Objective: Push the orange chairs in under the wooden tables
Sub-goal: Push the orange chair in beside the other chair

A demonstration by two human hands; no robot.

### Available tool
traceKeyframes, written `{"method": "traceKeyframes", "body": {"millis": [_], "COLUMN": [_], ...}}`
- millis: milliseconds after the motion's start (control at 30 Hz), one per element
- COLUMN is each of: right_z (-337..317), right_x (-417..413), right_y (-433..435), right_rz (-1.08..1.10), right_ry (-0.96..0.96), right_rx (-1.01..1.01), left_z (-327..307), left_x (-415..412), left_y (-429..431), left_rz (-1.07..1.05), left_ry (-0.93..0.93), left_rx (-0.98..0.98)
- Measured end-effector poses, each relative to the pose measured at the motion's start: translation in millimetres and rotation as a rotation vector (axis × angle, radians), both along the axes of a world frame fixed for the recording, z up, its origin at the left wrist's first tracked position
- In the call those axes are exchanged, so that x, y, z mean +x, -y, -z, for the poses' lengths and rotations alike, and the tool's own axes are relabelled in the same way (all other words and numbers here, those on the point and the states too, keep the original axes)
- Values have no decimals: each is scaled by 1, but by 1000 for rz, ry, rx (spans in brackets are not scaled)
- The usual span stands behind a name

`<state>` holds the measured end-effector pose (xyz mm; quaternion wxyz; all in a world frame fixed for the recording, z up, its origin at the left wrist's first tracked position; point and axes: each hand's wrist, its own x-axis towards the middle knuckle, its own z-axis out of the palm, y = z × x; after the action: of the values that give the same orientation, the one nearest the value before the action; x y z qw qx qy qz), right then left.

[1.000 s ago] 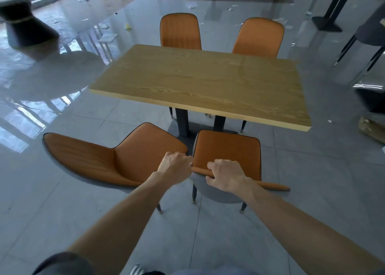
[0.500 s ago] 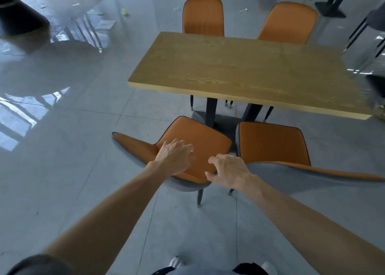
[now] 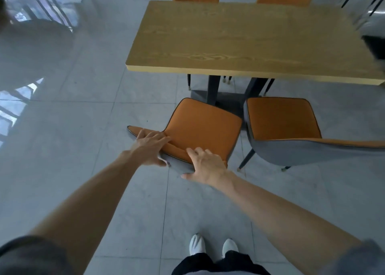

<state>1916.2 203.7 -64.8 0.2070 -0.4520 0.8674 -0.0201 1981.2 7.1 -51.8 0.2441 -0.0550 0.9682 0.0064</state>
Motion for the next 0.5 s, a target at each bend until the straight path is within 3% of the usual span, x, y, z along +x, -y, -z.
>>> {"method": "traceKeyframes", "body": {"millis": [167,500], "right_z": [22,23], "right_x": [10,-10], "right_y": [6,-2], "right_rz": [69,-87], "right_ry": [-134,-113], "right_rx": [-150,-226], "left_z": [16,21], "left_x": [-5,-6], "left_y": [6,0], "left_rz": [55,-1], "left_ry": [-138,-201], "left_rx": [-80,-103]}}
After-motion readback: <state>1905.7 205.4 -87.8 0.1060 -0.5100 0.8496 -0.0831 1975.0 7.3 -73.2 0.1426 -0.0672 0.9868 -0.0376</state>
